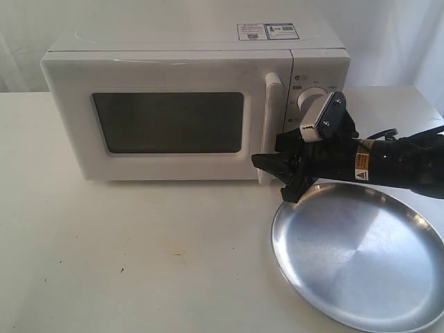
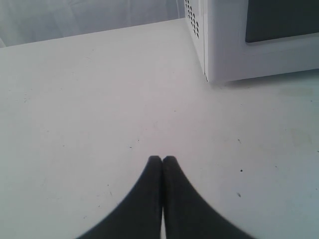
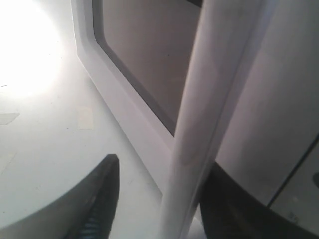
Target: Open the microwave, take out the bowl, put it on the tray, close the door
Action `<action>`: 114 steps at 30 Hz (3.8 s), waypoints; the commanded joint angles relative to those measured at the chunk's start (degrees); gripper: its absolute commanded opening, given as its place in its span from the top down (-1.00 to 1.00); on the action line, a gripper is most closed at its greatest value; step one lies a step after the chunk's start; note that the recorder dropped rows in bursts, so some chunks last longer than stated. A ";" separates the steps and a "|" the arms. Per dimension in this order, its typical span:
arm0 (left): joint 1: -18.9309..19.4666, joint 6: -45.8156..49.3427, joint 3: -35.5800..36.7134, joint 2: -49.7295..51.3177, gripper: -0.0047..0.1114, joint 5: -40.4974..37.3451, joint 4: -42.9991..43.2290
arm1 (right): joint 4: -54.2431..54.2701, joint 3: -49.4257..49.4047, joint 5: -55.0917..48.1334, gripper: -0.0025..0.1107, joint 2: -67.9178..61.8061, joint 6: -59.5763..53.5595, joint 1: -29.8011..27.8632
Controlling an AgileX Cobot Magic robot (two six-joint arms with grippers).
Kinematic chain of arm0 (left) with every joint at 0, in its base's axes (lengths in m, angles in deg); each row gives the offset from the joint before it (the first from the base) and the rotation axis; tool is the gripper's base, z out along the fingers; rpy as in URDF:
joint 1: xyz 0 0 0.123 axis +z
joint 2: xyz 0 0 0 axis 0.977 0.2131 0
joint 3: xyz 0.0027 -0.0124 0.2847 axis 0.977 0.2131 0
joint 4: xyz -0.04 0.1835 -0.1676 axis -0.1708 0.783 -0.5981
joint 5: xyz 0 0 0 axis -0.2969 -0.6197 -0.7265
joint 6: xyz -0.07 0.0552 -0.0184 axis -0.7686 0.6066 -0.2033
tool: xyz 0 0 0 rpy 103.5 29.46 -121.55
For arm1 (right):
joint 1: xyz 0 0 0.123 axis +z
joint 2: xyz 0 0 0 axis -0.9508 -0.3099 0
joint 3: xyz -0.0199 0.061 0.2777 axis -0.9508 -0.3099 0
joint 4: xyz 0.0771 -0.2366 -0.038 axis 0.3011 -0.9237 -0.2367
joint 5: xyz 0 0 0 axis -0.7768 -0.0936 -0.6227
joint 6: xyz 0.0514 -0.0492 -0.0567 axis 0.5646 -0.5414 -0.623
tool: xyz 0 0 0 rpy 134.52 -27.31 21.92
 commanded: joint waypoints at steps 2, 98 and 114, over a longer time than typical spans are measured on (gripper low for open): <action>-0.05 -0.33 0.19 -0.12 0.92 0.02 -0.22 | -7.70 2.14 12.61 0.82 -0.09 -1.10 3.81; -0.05 -0.33 0.19 -0.12 0.92 0.02 -0.22 | 16.51 -15.32 -6.59 -0.02 15.35 -10.77 -0.68; -0.05 -0.33 0.19 -0.12 0.92 0.02 -0.22 | 2.55 -1.43 -7.15 0.15 4.25 -6.11 -0.68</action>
